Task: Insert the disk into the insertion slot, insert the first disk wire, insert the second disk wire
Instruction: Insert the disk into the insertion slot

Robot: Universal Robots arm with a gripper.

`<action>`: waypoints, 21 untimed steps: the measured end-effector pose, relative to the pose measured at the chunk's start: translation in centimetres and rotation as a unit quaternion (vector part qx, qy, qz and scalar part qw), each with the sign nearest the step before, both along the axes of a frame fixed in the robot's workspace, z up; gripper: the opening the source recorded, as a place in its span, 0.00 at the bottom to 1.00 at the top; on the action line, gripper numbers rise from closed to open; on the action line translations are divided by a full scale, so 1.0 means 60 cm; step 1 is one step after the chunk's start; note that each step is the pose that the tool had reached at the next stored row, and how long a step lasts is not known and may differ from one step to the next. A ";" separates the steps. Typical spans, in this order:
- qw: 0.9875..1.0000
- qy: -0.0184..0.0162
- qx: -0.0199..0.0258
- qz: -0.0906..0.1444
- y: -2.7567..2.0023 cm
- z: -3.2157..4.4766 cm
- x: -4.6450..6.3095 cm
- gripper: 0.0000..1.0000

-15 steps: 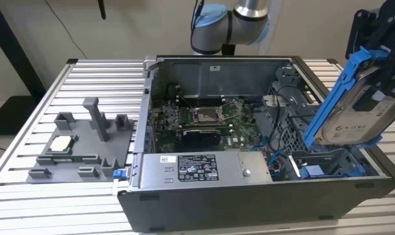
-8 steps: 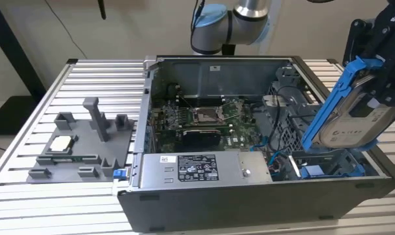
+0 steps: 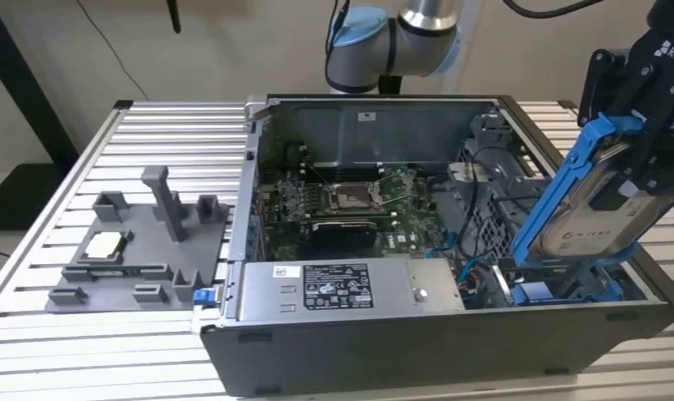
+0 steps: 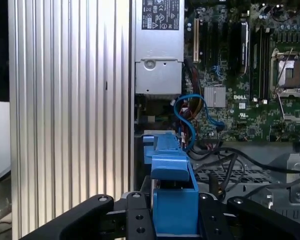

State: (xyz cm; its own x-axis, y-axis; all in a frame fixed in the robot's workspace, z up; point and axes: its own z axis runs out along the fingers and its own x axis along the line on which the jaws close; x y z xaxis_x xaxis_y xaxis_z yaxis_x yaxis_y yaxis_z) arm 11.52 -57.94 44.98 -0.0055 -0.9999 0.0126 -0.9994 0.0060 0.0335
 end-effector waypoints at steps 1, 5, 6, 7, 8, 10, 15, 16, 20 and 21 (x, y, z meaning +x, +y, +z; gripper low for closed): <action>1.000 0.000 0.000 0.001 0.0001 -0.002 0.000 0.33; 1.000 -0.001 0.001 0.003 0.0002 -0.012 0.003 0.33; 1.000 -0.001 0.001 0.003 0.0002 -0.015 0.003 0.33; 1.000 -0.001 0.002 0.003 0.0003 -0.017 0.004 0.33; 1.000 -0.001 0.002 0.003 0.0004 -0.019 0.006 0.33; 1.000 -0.001 0.003 0.003 0.0006 -0.023 0.008 0.33; 1.000 -0.001 0.008 0.003 0.0012 -0.036 0.010 0.33; 1.000 -0.001 0.010 0.003 0.0015 -0.039 0.010 0.33; 1.000 -0.001 0.015 0.003 0.0036 -0.050 0.012 0.33; 1.000 -0.001 0.015 0.003 0.0036 -0.053 0.012 0.33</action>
State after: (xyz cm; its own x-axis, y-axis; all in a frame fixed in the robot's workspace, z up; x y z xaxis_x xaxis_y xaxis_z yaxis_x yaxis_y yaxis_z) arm 12.26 -57.72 41.83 0.0008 -0.9999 -0.0171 -0.9995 -0.0014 0.0317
